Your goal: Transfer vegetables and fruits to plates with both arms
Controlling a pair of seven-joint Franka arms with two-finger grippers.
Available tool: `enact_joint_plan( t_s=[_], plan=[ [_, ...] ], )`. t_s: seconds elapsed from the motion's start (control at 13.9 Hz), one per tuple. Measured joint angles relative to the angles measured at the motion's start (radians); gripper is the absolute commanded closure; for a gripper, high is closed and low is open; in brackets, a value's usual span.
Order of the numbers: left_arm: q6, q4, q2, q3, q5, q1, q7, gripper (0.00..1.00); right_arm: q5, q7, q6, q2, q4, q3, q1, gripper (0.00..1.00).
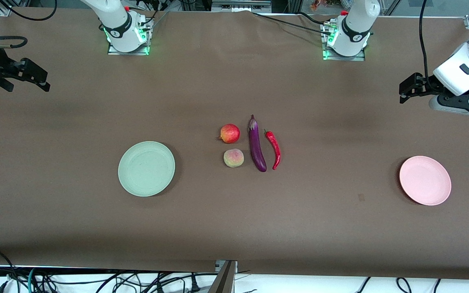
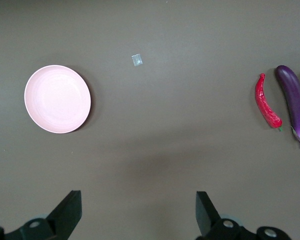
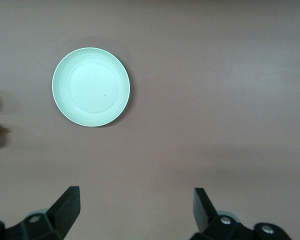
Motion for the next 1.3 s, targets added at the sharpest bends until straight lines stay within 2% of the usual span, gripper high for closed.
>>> enact_joint_plan(
  t_s=[0.79, 1.3],
  plan=[
    [0.000, 0.000, 0.000, 0.000, -0.003, 0.000, 0.000, 0.00, 0.000, 0.000, 0.014, 0.004, 0.000, 0.004, 0.013, 0.00],
    [0.000, 0.000, 0.004, 0.001, -0.018, 0.000, 0.000, 0.00, 0.000, -0.026, 0.018, 0.081, 0.000, 0.005, 0.017, 0.00]
  ],
)
